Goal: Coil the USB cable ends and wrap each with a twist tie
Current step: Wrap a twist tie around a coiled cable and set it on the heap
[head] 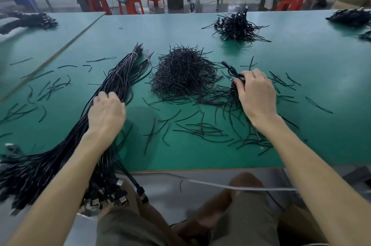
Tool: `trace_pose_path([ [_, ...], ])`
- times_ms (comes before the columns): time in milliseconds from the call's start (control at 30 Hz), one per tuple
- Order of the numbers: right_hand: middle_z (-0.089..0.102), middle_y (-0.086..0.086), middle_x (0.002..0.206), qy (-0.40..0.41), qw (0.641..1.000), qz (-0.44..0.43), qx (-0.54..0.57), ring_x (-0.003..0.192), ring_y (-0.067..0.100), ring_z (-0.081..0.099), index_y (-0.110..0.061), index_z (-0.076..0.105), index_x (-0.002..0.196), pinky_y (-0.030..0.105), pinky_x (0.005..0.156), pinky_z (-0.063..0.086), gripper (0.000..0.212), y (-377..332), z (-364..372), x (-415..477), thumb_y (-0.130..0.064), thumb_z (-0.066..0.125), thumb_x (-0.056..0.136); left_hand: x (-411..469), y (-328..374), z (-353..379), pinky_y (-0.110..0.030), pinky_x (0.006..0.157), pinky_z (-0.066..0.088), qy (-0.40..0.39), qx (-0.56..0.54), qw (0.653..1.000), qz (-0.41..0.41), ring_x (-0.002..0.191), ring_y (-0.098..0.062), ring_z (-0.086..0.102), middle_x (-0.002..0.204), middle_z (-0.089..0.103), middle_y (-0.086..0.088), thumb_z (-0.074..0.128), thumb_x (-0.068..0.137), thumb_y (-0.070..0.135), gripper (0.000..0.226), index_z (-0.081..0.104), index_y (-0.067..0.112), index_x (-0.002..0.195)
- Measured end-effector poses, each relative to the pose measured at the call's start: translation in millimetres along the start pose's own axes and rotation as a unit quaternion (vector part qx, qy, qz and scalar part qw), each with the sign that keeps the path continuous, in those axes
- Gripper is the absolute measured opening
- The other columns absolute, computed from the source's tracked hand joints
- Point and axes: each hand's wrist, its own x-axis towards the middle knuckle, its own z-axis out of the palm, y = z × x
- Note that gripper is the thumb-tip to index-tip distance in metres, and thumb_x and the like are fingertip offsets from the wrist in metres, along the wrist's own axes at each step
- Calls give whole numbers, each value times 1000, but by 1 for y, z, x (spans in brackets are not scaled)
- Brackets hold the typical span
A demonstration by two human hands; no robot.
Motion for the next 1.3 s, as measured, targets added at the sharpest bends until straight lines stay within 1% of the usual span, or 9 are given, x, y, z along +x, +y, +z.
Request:
trace_pose_path([
  [133, 61, 12, 113, 49, 997, 20, 60, 84, 26, 62, -4, 62, 126, 36, 74, 52, 34, -5, -3, 7, -29, 50, 106, -5, -11, 9, -52, 91, 44, 7, 68, 998, -9, 116, -46, 45, 127, 46, -33, 55, 102, 19, 34, 48, -9, 121],
  [300, 58, 11, 114, 74, 994, -8, 79, 79, 23, 59, -6, 61, 128, 35, 71, 50, 34, -9, -14, 4, -29, 50, 106, -2, -15, 12, -42, 68, 41, 29, 31, 999, -14, 104, -45, 47, 120, 44, -32, 56, 103, 14, 24, 46, -5, 113],
  [467, 57, 11, 113, 84, 991, 18, 101, 73, 19, 54, -5, 61, 129, 36, 70, 50, 34, -3, -16, -1, -28, 51, 106, 4, -17, 12, -44, 62, 39, 30, 42, 999, -3, 91, -47, 56, 114, 46, -30, 62, 101, 19, 28, 46, -3, 111],
  [633, 55, 8, 108, 139, 981, 6, 132, 72, 11, 48, -11, 61, 126, 16, 70, 33, 30, -7, -20, -5, -30, 53, 104, 9, -18, 17, -43, 57, 37, 57, 38, 998, -9, 70, -39, 52, 110, 49, -28, 58, 103, 21, 27, 47, -2, 110],
  [833, 52, 11, 110, 183, 972, -24, 144, 79, 17, 52, -12, 59, 128, 29, 69, 47, 28, 0, -15, 0, -27, 52, 105, 18, -21, 13, -45, 63, 37, 22, 48, 998, -31, 82, -47, 61, 113, 52, -30, 57, 105, 26, 37, 51, -9, 113],
  [900, 51, 11, 109, 148, 983, -2, 112, 81, 22, 53, -11, 59, 129, 34, 69, 51, 29, 7, -5, 1, -24, 53, 105, 21, -22, 11, -47, 67, 37, 7, 41, 998, -41, 89, -50, 61, 114, 52, -30, 57, 104, 28, 41, 52, -11, 115],
  [1000, 52, 15, 114, -17, 998, 55, 25, 99, 29, 53, -4, 56, 136, 45, 85, 54, 39, 20, 18, -11, -24, 55, 103, 25, -23, 10, -47, 70, 37, -14, 27, 998, -56, 90, -49, 60, 115, 53, -30, 58, 104, 30, 44, 53, -11, 117],
  [1067, 51, 18, 117, -82, 995, 61, -22, 110, 34, 47, 0, 52, 141, 46, 91, 49, 47, 24, 28, -22, -29, 52, 105, 29, -27, 10, -46, 71, 39, -26, 12, 998, -59, 86, -45, 58, 114, 56, -28, 57, 104, 32, 40, 59, -7, 112],
  [1300, 47, 18, 114, -51, 996, 61, -40, 105, 34, 44, 1, 53, 136, 44, 94, 42, 45, 20, 26, -23, -30, 49, 106, 23, -32, 10, -39, 67, 44, -6, -73, 997, -28, 78, -32, 58, 92, 69, -12, 60, 101, 32, 36, 73, 5, 81],
])
